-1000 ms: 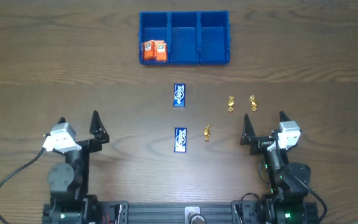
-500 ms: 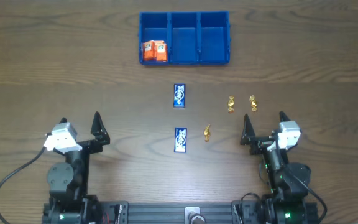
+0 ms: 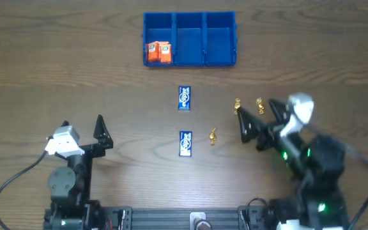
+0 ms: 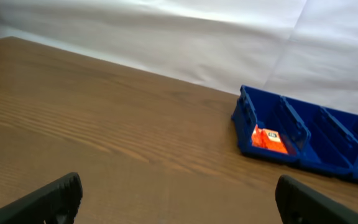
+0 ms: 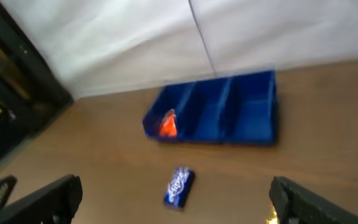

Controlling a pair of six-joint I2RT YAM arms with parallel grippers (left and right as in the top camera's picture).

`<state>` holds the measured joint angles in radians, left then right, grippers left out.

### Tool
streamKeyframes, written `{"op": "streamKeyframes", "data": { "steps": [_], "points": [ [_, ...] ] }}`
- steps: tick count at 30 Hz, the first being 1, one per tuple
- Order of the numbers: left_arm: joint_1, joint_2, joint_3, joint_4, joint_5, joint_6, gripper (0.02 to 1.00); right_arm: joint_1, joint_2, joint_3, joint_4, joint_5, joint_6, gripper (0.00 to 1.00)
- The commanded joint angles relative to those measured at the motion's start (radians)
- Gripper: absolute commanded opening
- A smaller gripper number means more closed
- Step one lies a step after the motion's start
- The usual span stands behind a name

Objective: Sort Candies Into Trays

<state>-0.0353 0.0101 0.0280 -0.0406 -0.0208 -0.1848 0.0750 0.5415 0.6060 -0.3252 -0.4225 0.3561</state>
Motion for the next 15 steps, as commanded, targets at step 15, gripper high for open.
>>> {"op": "streamKeyframes", "data": {
  "steps": [15],
  "points": [
    [0.003, -0.006, -0.023, -0.035, -0.004, 0.005, 0.998, 0.771, 1.099, 0.463, -0.394, 0.388, 0.361, 0.998]
  ]
}}
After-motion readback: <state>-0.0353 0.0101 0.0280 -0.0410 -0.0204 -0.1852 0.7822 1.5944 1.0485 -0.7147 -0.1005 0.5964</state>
